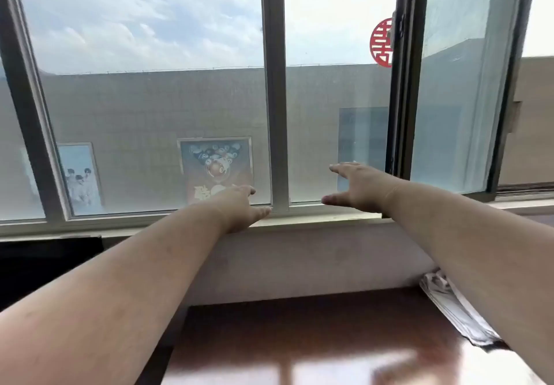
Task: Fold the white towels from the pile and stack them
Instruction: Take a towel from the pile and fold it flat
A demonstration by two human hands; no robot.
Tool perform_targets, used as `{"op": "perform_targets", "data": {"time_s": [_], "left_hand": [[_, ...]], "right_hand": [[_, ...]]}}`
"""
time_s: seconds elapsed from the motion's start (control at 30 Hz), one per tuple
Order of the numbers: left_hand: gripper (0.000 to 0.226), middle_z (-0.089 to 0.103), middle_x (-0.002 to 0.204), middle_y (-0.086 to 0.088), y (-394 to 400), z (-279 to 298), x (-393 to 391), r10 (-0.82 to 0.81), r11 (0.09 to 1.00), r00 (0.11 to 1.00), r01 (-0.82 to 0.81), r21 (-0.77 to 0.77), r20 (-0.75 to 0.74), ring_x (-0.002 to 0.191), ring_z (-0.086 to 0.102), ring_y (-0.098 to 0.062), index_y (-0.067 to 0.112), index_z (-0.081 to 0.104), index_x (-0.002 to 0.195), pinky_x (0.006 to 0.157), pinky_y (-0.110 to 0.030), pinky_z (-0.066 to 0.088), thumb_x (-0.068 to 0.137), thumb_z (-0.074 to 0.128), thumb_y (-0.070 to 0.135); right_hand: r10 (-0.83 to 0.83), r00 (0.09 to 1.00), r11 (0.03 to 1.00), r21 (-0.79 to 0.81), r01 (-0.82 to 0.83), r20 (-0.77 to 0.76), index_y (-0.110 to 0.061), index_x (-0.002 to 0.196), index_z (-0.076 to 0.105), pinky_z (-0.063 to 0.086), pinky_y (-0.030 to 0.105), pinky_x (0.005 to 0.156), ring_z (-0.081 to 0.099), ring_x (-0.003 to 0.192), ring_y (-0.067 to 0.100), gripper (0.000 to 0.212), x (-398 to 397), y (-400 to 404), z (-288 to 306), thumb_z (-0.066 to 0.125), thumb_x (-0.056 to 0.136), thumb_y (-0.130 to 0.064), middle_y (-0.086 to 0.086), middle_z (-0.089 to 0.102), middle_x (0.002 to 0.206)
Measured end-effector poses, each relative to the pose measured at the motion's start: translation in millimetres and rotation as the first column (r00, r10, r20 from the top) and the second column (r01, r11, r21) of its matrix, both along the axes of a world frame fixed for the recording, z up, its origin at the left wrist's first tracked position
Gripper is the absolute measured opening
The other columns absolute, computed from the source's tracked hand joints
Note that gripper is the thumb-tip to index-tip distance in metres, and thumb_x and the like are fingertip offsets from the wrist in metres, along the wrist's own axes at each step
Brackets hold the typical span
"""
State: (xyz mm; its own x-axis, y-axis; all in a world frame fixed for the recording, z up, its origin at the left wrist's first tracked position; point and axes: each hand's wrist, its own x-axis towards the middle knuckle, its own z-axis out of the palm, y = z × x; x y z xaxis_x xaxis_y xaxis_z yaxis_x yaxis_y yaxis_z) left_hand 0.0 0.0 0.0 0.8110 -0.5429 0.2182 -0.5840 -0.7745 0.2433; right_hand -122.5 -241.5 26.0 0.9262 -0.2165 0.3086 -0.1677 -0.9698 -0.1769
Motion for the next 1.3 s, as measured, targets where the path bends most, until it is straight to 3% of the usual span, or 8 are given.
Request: {"op": "perform_targets", "data": {"time_s": [0.27, 0.63, 0.97, 1.3], "left_hand": [[0.073, 0.039, 0.152, -0.003, -57.1, -26.8, -2.9, -0.098, 0.995, 0.995, 0.098, 0.013, 0.004, 0.140, 0.035, -0.022, 0.022, 0.036, 0.147, 0.111, -0.033, 0.027, 0.089, 0.055, 0.061], [0.074, 0.033, 0.155, -0.001, -184.7, -39.9, -42.2, -0.109, 0.993, 0.994, 0.109, -0.043, -0.019, 0.141, 0.033, -0.019, 0.024, 0.033, 0.149, 0.113, -0.031, 0.025, 0.089, 0.055, 0.060], [0.073, 0.037, 0.153, 0.001, -380.6, -97.6, -111.3, -0.238, 0.966, 0.970, 0.231, -0.113, -0.053, 0.140, 0.034, -0.018, 0.029, 0.033, 0.148, 0.112, -0.034, 0.027, 0.086, 0.053, 0.063], [0.073, 0.036, 0.153, -0.004, -566.0, -183.6, -156.5, -0.438, 0.899, 0.891, 0.433, -0.064, -0.122, 0.140, 0.035, -0.022, 0.025, 0.033, 0.148, 0.114, -0.034, 0.027, 0.088, 0.059, 0.055]], "right_hand": [[-0.029, 0.998, 0.998, 0.062, 0.033, -0.060, -0.019, 0.158, 0.020, 0.008, 0.032, 0.121, 0.010, 0.152, 0.016, 0.089, -4.7, -39.8, -45.2, 0.056, 0.090, -0.063, 0.000, 0.021, 0.164], [-0.047, 0.997, 0.983, 0.177, 0.057, -0.060, -0.020, 0.157, 0.023, 0.016, 0.029, 0.119, 0.020, 0.149, 0.015, 0.088, -39.1, -165.6, -67.9, 0.059, 0.089, -0.062, 0.000, 0.025, 0.162], [-0.144, 0.988, 0.965, 0.214, 0.152, -0.052, -0.024, 0.155, 0.030, 0.022, 0.028, 0.114, 0.030, 0.145, 0.017, 0.083, -135.0, -346.6, -111.3, 0.062, 0.087, -0.060, 0.000, 0.033, 0.159], [-0.402, 0.913, 0.885, 0.225, 0.407, -0.068, -0.022, 0.153, 0.033, 0.024, 0.031, 0.114, 0.032, 0.143, 0.020, 0.070, -210.3, -507.5, -185.0, 0.055, 0.094, -0.054, 0.002, 0.033, 0.158]]}}
